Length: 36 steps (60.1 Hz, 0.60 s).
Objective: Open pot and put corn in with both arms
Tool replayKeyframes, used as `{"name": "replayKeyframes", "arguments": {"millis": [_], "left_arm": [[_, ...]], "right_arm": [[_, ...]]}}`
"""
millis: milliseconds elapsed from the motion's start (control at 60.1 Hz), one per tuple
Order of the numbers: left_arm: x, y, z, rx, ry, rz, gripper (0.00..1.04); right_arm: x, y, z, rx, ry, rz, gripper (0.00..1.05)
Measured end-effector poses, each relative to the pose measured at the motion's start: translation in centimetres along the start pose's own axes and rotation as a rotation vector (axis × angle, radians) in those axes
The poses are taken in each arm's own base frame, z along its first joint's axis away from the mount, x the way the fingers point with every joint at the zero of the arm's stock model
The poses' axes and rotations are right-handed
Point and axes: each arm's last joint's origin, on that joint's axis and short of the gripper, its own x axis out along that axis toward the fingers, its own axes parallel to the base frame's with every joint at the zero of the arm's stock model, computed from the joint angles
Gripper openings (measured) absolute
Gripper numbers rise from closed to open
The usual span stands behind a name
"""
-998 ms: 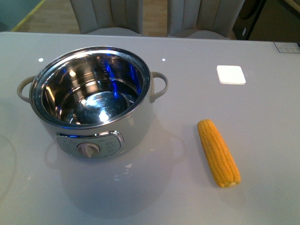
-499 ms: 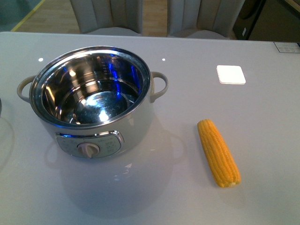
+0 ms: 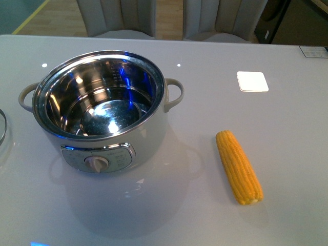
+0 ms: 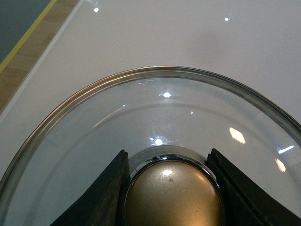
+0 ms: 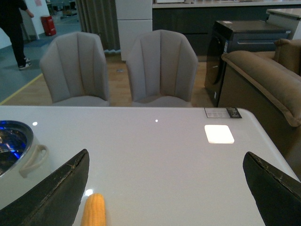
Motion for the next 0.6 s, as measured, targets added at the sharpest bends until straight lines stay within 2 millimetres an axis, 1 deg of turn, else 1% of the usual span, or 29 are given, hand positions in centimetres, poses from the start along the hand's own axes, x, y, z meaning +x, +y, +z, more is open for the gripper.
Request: {"name": "replayKeyframes", "arguments": {"millis": [366, 599], "left_arm": [[1.0, -0.3, -1.2, 0.013, -0.011, -0.008, 0.45], [1.5, -0.4, -2.0, -0.019, -0.030, -0.021, 0.45]], "right_arm": [[0.0, 0.0, 0.0, 0.000, 0.000, 0.000, 0.96], [0.0, 0.0, 0.0, 0.000, 0.000, 0.000, 0.96]]}}
